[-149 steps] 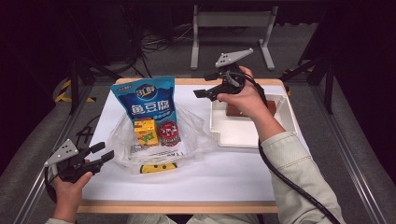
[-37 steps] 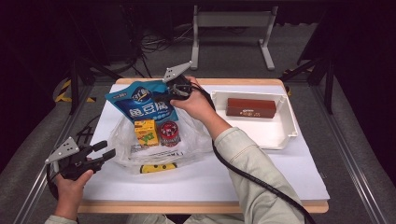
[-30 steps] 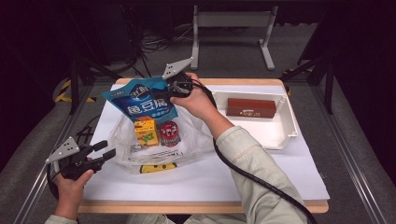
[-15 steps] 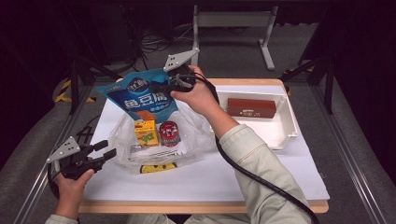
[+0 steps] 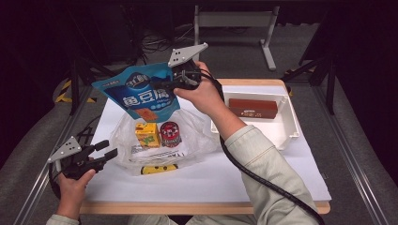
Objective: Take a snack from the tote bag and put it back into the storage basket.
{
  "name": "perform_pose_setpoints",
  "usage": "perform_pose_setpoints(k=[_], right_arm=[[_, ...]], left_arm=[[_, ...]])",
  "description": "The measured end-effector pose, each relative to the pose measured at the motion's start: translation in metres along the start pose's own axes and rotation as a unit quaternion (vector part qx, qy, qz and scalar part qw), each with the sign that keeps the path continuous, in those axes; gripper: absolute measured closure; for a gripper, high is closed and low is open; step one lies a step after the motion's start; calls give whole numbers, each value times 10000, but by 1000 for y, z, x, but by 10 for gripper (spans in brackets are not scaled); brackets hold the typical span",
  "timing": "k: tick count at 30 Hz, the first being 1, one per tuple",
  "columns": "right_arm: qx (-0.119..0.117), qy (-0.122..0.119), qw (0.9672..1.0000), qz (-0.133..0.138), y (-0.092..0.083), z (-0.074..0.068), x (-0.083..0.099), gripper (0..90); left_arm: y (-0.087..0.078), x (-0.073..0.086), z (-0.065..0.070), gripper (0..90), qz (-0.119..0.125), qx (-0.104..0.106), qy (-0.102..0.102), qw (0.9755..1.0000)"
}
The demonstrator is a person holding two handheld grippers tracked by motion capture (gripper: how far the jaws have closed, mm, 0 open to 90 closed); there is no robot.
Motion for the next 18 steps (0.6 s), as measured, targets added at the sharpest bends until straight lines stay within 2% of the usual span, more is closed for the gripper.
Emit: perform_pose_setpoints(k=[11,18], right_arm=[[78,43,9998,151,-26,-3,-9,897],[273,57,9993,234,-51,-1,-14,897]], left_arm=[[2,0,-1,413,29,-17,-17,10000],[3,0,-1,413,-3,8,-13,10000]])
Point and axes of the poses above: each handheld gripper's, and its own axes: y roughly forward along the jaws, x roughly out of its underside, z roughly to its right, the point moved 4 cm from there along y, roughly forward along the jaws, and after that the axes turned 4 degrees about y, right-handed, at the moved point
